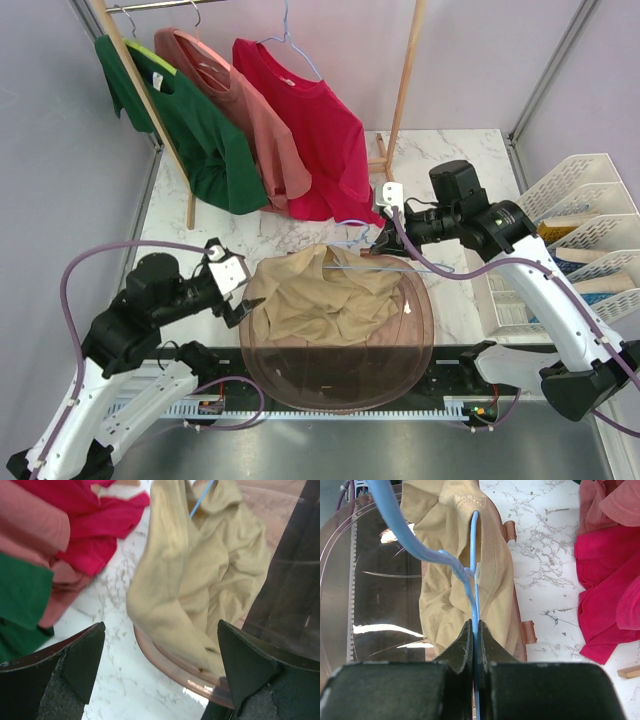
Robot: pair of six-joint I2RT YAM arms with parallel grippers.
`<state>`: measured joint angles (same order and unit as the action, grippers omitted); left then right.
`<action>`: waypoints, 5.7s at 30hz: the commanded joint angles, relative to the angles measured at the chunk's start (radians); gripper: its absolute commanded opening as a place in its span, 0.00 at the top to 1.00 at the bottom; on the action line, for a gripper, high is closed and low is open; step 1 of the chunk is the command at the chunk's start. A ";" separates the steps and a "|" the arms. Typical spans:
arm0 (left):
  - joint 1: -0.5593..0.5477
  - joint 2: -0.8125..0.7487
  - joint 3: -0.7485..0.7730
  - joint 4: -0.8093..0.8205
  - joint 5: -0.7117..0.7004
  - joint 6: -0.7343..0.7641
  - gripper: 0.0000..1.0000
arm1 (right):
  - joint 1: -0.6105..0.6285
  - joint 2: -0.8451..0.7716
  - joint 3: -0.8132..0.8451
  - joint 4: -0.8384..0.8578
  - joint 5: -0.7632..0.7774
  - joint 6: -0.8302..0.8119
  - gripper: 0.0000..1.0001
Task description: Place the t-shirt on the hanger
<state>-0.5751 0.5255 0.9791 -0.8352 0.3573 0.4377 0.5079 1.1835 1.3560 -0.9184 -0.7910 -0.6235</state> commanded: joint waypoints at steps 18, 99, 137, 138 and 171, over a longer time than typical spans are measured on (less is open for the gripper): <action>0.001 -0.102 -0.322 0.105 -0.220 0.084 0.02 | -0.011 0.005 0.028 0.105 -0.074 0.103 1.00; -0.115 0.591 0.288 0.106 0.241 0.108 0.45 | -0.014 -0.071 -0.195 0.328 -0.182 0.180 1.00; -0.190 0.734 0.317 0.344 0.296 -0.102 0.83 | 0.012 -0.010 -0.184 0.461 -0.246 0.291 1.00; -0.193 0.734 0.314 0.366 0.290 -0.120 0.83 | 0.017 -0.009 -0.186 0.467 -0.244 0.292 1.00; -0.115 0.611 0.210 0.415 0.048 -0.350 0.98 | -0.207 -0.367 -0.363 0.200 0.204 0.169 0.61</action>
<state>-0.6949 1.1313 1.1549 -0.4942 0.4435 0.1837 0.2436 0.7967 1.0573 -0.7166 -0.7734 -0.3367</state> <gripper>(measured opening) 0.049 0.382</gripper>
